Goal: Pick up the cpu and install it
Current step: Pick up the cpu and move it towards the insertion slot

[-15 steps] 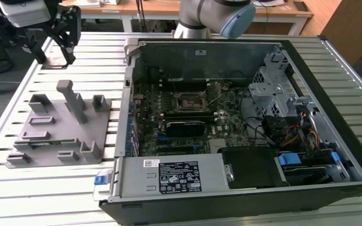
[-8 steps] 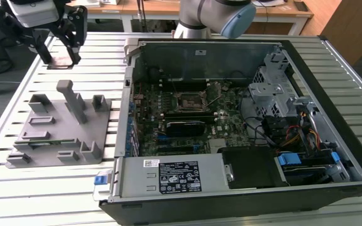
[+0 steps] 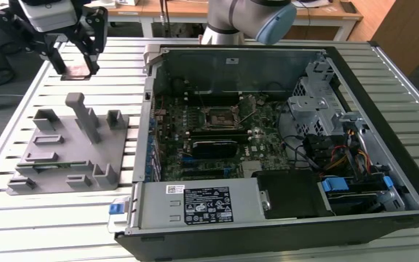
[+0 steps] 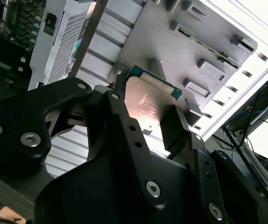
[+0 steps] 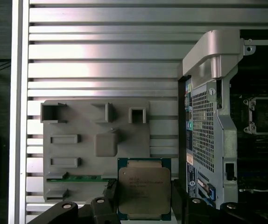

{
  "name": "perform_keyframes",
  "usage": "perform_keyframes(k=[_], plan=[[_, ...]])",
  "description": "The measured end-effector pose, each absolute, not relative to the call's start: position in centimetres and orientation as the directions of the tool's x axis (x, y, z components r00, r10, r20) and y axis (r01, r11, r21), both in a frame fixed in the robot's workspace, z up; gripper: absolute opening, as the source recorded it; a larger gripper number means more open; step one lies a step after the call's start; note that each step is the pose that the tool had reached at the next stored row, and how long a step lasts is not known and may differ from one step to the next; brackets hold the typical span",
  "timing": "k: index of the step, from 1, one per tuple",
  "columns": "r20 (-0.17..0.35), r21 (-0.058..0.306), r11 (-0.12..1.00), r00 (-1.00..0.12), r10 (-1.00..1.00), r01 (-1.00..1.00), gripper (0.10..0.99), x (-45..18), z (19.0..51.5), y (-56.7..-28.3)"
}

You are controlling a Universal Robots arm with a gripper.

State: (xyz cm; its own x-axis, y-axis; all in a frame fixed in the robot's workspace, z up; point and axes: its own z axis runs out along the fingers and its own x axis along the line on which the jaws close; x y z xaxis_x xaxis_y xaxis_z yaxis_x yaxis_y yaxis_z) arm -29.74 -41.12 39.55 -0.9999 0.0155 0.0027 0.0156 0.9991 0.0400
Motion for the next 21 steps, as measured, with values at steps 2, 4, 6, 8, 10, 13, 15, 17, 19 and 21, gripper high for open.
perform_keyframes(k=[2,4,6,8,10,13,15,17,19,21], plan=[[0.003,0.04,0.999,-1.0,0.016,0.016,0.541,-29.5,39.5,-41.1],[0.003,0.04,0.999,-1.0,0.016,0.016,0.541,-29.3,39.5,-41.1],[0.003,0.04,0.999,-1.0,0.016,0.016,0.541,-29.1,39.5,-41.1],[0.003,0.04,0.999,-1.0,0.015,0.016,0.541,-28.8,39.5,-41.1],[0.003,0.04,0.999,-1.0,0.015,0.016,0.541,-28.6,39.5,-41.1],[0.003,0.04,0.999,-1.0,0.015,0.016,0.541,-28.2,39.5,-41.1],[0.003,0.04,0.999,-1.0,0.016,0.016,0.541,-27.9,39.5,-41.1],[0.003,0.04,0.999,-1.0,0.016,0.016,0.541,-27.6,39.5,-41.1],[0.003,0.04,0.999,-1.0,0.016,0.016,0.541,-27.3,39.5,-41.1],[0.003,0.04,0.999,-1.0,0.016,0.016,0.541,-27.0,39.5,-41.1]])
